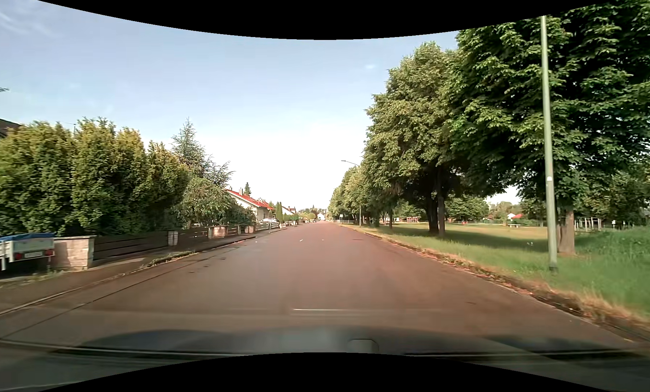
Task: Follow the waypoints while adhering to traffic rules and regulations
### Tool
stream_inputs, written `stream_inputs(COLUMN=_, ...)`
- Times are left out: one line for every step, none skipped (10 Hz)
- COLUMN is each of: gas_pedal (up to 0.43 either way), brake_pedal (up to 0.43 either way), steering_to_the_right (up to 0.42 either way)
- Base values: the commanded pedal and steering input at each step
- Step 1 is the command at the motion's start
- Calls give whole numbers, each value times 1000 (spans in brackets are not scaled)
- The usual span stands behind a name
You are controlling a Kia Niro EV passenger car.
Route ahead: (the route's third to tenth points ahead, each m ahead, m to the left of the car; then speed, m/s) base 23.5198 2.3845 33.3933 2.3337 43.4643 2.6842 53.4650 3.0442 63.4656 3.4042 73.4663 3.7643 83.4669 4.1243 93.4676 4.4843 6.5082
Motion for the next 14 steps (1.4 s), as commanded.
stream_inputs(gas_pedal=228, brake_pedal=0, steering_to_the_right=16)
stream_inputs(gas_pedal=228, brake_pedal=0, steering_to_the_right=12)
stream_inputs(gas_pedal=228, brake_pedal=0, steering_to_the_right=6)
stream_inputs(gas_pedal=228, brake_pedal=0, steering_to_the_right=1)
stream_inputs(gas_pedal=228, brake_pedal=0, steering_to_the_right=-2)
stream_inputs(gas_pedal=228, brake_pedal=0, steering_to_the_right=-8)
stream_inputs(gas_pedal=228, brake_pedal=0, steering_to_the_right=-18)
stream_inputs(gas_pedal=220, brake_pedal=0, steering_to_the_right=-19)
stream_inputs(gas_pedal=209, brake_pedal=0, steering_to_the_right=-14)
stream_inputs(gas_pedal=197, brake_pedal=0, steering_to_the_right=-9)
stream_inputs(gas_pedal=197, brake_pedal=0, steering_to_the_right=-6)
stream_inputs(gas_pedal=189, brake_pedal=0, steering_to_the_right=-6)
stream_inputs(gas_pedal=138, brake_pedal=0, steering_to_the_right=-6)
stream_inputs(gas_pedal=138, brake_pedal=0, steering_to_the_right=-6)
